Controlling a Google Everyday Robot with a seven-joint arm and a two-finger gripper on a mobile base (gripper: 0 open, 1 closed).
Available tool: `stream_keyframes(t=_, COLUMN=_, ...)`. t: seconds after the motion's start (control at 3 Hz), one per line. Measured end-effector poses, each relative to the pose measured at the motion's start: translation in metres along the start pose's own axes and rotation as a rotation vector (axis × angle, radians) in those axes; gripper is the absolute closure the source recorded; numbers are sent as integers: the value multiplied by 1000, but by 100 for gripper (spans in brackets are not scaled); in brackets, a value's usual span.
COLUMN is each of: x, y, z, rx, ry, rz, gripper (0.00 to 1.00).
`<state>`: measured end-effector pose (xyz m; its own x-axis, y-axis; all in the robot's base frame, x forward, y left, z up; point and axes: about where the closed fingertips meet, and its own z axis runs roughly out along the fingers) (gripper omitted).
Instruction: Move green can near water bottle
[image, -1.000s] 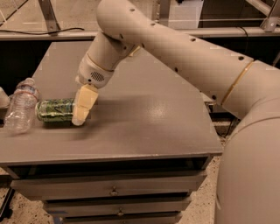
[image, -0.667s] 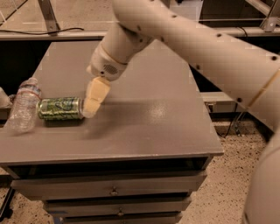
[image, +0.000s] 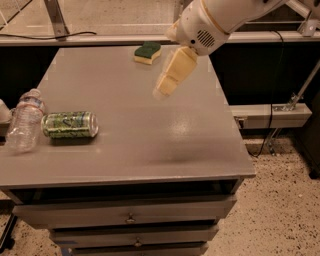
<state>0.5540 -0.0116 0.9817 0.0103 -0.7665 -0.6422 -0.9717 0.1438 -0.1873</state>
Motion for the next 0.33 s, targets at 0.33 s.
stream_keyframes(t=0.33, x=0, y=0, z=0, rx=0, ry=0, rz=0, gripper=0)
